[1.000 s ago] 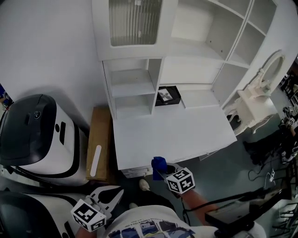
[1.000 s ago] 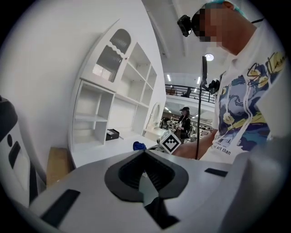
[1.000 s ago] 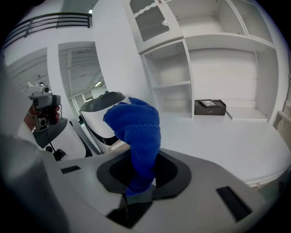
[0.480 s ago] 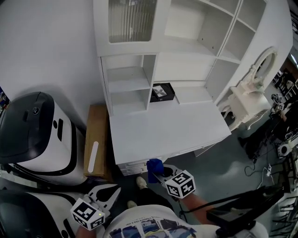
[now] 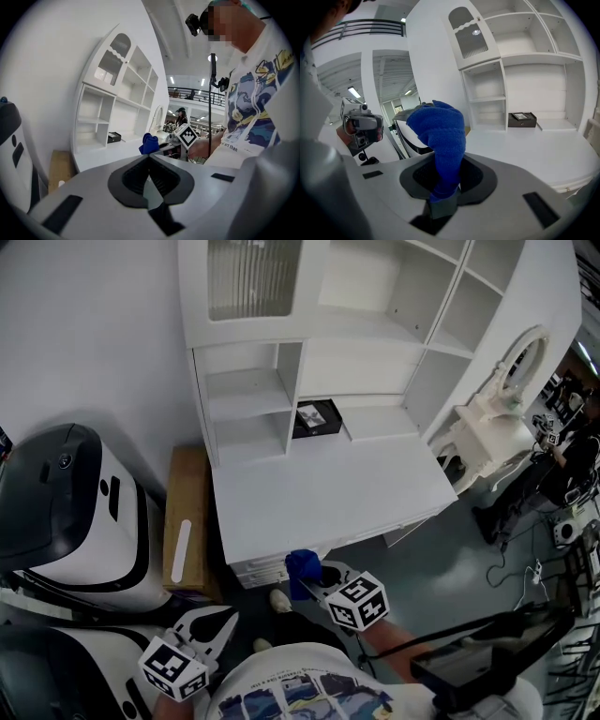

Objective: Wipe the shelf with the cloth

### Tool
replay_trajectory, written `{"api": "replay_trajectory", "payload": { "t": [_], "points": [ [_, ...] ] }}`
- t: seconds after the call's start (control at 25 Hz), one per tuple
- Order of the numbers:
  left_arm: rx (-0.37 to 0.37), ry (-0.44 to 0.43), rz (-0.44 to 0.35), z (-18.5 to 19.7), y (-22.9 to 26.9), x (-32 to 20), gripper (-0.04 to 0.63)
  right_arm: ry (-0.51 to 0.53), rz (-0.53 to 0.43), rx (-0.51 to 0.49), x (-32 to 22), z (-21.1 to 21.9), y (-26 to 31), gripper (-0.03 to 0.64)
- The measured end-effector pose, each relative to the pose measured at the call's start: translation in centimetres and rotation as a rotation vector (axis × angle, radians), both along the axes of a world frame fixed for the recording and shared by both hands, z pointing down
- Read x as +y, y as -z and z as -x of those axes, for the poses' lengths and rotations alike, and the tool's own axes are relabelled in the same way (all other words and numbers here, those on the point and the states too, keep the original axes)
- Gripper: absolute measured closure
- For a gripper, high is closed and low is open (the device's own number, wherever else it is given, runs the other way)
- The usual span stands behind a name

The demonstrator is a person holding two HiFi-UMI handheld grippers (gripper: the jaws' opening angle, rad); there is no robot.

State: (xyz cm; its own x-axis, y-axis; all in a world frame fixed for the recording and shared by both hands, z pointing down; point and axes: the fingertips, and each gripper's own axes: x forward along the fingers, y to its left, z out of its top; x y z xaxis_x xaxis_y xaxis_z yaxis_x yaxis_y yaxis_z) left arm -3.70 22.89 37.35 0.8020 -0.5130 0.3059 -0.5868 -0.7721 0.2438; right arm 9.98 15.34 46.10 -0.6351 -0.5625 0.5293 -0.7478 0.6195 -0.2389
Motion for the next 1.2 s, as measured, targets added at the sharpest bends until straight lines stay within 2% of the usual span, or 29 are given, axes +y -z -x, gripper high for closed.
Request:
{"api": "replay_trajectory", "payload": {
  "t": [0.72,1.2],
  "points": [
    [0.007,-0.045,0.009,-1.6,-0.4,1.2,0.583,0.030,-0.009,0.015,2.7,0.4,-0.3,0.517],
    [-0.007,-0.109,0.026,-4.1,-1.5,2.6,0.583,0.004,0.006,0.013,4.9,-2.0,-1.0,0.518]
  ]
}}
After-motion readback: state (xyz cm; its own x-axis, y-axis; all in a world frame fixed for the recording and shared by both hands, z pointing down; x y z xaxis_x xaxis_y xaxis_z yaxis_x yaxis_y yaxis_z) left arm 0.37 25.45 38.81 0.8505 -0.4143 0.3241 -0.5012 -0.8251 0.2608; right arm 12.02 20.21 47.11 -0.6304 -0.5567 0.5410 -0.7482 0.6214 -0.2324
